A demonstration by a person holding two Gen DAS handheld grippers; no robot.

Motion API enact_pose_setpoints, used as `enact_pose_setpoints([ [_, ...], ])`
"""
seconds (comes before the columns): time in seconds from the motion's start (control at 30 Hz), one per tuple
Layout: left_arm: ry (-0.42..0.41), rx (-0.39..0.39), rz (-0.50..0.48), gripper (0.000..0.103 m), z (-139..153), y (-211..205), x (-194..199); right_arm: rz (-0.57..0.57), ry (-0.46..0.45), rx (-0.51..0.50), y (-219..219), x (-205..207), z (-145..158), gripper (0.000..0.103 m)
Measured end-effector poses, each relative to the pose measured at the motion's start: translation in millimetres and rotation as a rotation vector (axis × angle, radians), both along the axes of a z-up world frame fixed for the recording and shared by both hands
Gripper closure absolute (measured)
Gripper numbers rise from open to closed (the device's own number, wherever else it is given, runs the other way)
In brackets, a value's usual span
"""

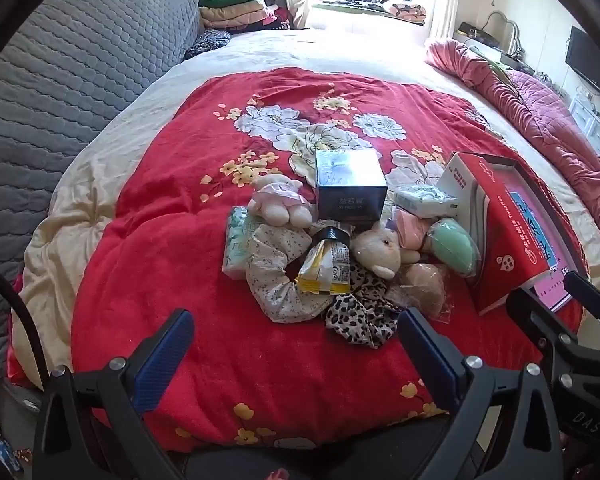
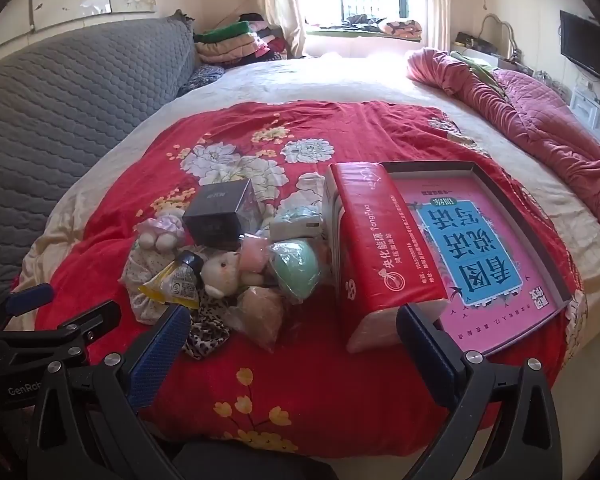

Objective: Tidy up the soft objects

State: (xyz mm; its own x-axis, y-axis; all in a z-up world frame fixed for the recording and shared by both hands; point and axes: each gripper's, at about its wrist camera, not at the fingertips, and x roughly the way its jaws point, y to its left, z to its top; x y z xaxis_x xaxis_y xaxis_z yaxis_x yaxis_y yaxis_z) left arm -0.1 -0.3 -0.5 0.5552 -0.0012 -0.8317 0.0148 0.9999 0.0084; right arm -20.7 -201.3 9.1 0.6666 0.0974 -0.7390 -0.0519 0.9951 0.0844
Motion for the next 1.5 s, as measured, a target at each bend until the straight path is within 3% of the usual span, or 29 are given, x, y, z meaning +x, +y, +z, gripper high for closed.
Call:
enact_pose_setpoints([
  [0.07, 0.001, -0.035, -0.002, 0.001, -0.4, 4.3, 0.0, 0.003, -0.003, 0.002, 3.1, 1.3, 1.3, 0.0],
  [0.37, -0.003, -0.011, -0.004, 0.001, 11.9, -4.4, -3.2, -0.013, 0.01, -0.023, 0.8, -0.8, 0.8, 0.0],
  [1.5, 0.01, -0.031, -0.002, 0.001, 2.9, 2.9, -3.1, -0.035, 0.034, -0.026, -3.8, 1.7, -7.1, 0.0],
])
